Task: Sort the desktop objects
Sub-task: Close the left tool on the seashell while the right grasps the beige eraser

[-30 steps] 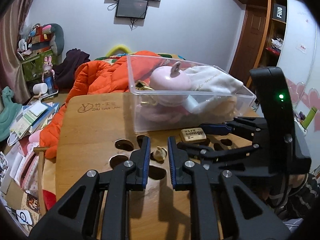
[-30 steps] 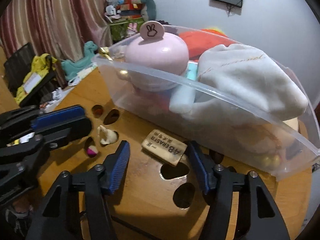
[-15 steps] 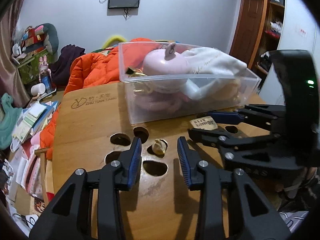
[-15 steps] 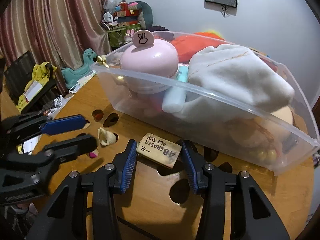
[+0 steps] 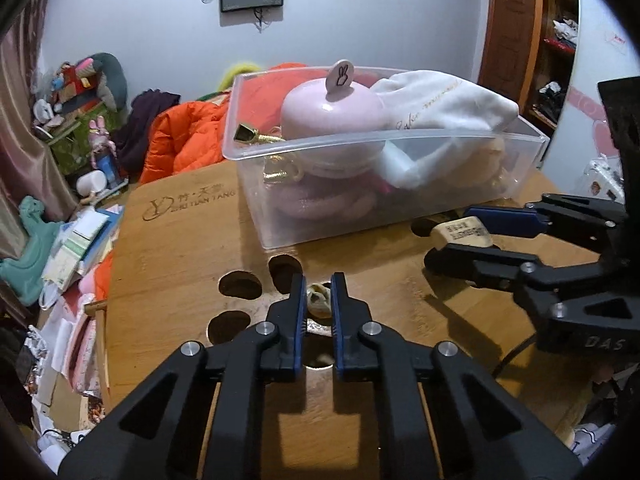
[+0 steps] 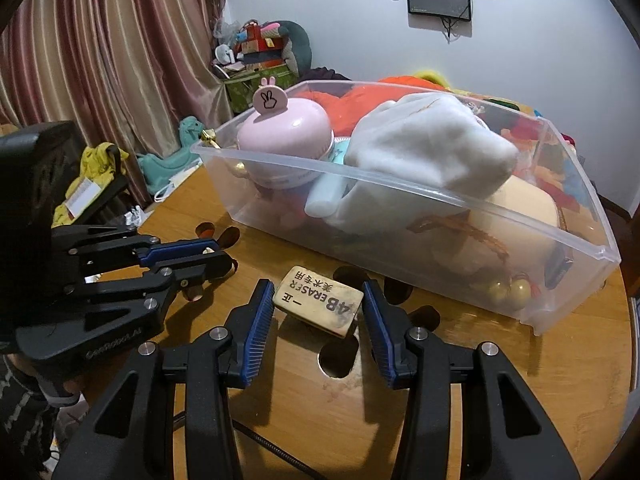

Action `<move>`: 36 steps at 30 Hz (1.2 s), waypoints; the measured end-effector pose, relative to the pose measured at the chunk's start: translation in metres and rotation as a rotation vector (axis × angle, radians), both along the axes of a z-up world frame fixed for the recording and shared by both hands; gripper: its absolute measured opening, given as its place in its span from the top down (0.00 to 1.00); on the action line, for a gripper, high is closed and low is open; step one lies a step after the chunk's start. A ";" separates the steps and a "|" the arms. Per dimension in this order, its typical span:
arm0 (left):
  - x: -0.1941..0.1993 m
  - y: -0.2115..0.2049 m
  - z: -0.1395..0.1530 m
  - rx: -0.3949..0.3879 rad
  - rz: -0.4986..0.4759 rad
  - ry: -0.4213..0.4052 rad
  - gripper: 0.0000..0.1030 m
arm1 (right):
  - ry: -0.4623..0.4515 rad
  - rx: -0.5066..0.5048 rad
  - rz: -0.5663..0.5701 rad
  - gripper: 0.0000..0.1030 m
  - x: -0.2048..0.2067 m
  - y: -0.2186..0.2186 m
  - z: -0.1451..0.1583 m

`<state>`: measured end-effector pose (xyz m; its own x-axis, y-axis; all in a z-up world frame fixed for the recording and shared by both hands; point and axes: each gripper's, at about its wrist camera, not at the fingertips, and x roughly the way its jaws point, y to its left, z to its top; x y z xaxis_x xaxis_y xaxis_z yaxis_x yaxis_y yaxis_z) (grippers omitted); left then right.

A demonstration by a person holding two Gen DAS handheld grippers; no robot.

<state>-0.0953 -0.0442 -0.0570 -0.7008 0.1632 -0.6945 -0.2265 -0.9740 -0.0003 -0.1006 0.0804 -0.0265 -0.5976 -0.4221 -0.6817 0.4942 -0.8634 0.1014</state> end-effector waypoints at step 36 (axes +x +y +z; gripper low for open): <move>0.024 0.052 0.007 0.029 -0.084 -0.031 0.90 | 0.061 -0.100 -0.036 0.59 0.031 0.051 0.028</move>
